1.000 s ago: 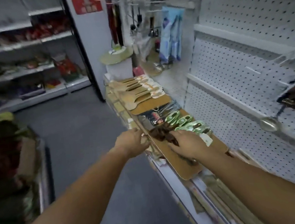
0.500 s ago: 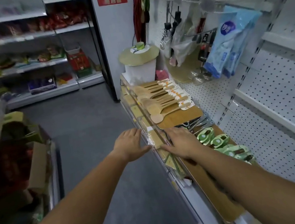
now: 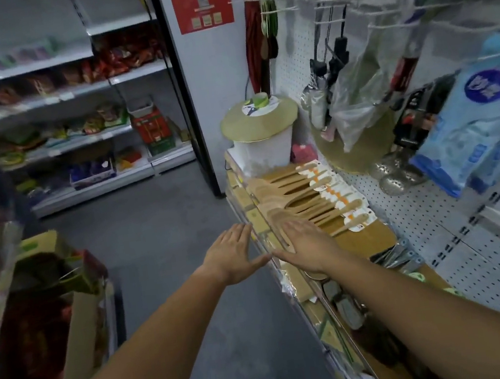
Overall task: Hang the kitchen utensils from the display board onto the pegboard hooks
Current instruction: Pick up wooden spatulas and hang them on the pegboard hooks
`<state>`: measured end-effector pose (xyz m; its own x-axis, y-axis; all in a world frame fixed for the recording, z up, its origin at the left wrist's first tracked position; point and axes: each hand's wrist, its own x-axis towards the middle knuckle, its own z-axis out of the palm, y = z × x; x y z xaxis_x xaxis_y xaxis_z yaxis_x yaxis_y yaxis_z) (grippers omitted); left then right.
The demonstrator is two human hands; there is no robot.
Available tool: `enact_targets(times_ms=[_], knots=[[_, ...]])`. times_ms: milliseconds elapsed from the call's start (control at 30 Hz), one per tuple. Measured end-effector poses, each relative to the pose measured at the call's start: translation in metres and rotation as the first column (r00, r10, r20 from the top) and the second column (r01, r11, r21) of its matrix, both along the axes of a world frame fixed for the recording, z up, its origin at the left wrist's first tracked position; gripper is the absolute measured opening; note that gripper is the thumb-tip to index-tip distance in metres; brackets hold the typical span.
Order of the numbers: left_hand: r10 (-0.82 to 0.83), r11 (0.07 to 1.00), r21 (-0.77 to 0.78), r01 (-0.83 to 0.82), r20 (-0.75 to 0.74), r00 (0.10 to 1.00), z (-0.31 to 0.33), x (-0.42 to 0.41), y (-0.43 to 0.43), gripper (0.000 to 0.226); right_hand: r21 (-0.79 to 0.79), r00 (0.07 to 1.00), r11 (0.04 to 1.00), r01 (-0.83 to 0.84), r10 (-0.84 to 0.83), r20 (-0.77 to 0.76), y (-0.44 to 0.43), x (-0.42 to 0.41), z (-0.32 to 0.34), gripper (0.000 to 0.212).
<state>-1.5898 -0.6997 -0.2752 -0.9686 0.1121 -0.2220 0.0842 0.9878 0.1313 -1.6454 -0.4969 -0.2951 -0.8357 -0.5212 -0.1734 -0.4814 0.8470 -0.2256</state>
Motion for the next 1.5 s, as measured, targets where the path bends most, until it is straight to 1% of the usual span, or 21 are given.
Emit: enact_targets(times_ms=[100, 200, 333, 433, 567, 667, 767, 833, 933, 1000, 1067, 1200, 1300, 1400, 1500], knots=[[-0.011, 1.000, 0.011, 0.011, -0.026, 1.000, 0.001, -0.043, -0.014, 0.094, -0.010, 0.999, 0.999, 0.037, -0.037, -0.008, -0.016, -0.034, -0.004, 0.089], [-0.066, 0.998, 0.010, 0.066, -0.010, 0.998, -0.009, -0.089, -0.028, 0.091, -0.005, 0.996, 0.996, 0.087, -0.087, 0.005, -0.025, -0.067, -0.013, 0.084], [-0.165, 0.986, 0.013, 0.165, 0.031, 0.986, -0.032, -0.153, -0.044, 0.093, 0.034, 0.974, 0.974, 0.223, -0.224, 0.026, -0.035, -0.104, -0.031, 0.084], [-0.266, 0.964, 0.034, 0.264, 0.054, 0.963, -0.055, -0.197, -0.056, 0.089, 0.022, 0.945, 0.946, 0.323, -0.324, 0.048, -0.050, -0.118, -0.045, 0.078], [-0.406, 0.914, 0.034, 0.405, 0.110, 0.907, -0.080, -0.235, -0.058, 0.085, 0.070, 0.852, 0.864, 0.499, -0.503, 0.141, -0.061, -0.120, -0.070, 0.079], [-0.488, 0.871, 0.021, 0.491, 0.166, 0.857, -0.101, -0.257, -0.049, 0.086, 0.070, 0.769, 0.792, 0.606, -0.606, 0.203, -0.057, -0.114, -0.091, 0.077], [-0.543, 0.833, 0.017, 0.553, 0.223, 0.810, -0.121, -0.264, -0.026, 0.086, 0.082, 0.686, 0.726, 0.683, -0.677, 0.267, -0.047, -0.107, -0.108, 0.076], [-0.573, 0.810, 0.012, 0.587, 0.232, 0.786, -0.131, -0.267, -0.008, 0.083, 0.088, 0.647, 0.693, 0.716, -0.706, 0.289, -0.038, -0.106, -0.119, 0.074], [-0.588, 0.800, 0.021, 0.599, 0.221, 0.778, -0.146, -0.271, 0.014, 0.077, 0.071, 0.608, 0.654, 0.753, -0.733, 0.304, -0.022, -0.111, -0.132, 0.071], [-0.596, 0.794, 0.022, 0.607, 0.219, 0.772, -0.157, -0.275, 0.026, 0.075, 0.049, 0.566, 0.606, 0.794, -0.766, 0.304, -0.012, -0.113, -0.139, 0.069], [-0.590, 0.800, 0.029, 0.599, 0.222, 0.777, -0.170, -0.280, 0.034, 0.077, 0.035, 0.516, 0.560, 0.828, -0.784, 0.345, -0.008, -0.110, -0.151, 0.067], [-0.591, 0.803, 0.041, 0.594, 0.180, 0.786, -0.206, -0.295, 0.051, 0.077, 0.086, 0.438, 0.515, 0.853, -0.796, 0.418, -0.005, -0.106, -0.193, 0.063], [-0.601, 0.796, 0.027, 0.604, 0.145, 0.786, -0.238, -0.315, 0.067, 0.067, 0.093, 0.374, 0.451, 0.887, -0.823, 0.427, 0.000, -0.111, -0.226, 0.057], [-0.587, 0.810, 0.102, 0.578, 0.107, 0.803, -0.263, -0.339, 0.088, 0.054, 0.093, 0.286, 0.353, 0.931, -0.863, 0.416, 0.009, -0.131, -0.248, 0.053], [-0.607, 0.791, 0.167, 0.588, 0.094, 0.789, -0.283, -0.359, 0.111, 0.048, 0.072, 0.239, 0.287, 0.955, -0.891, 0.386, 0.022, -0.159, -0.265, 0.047]])
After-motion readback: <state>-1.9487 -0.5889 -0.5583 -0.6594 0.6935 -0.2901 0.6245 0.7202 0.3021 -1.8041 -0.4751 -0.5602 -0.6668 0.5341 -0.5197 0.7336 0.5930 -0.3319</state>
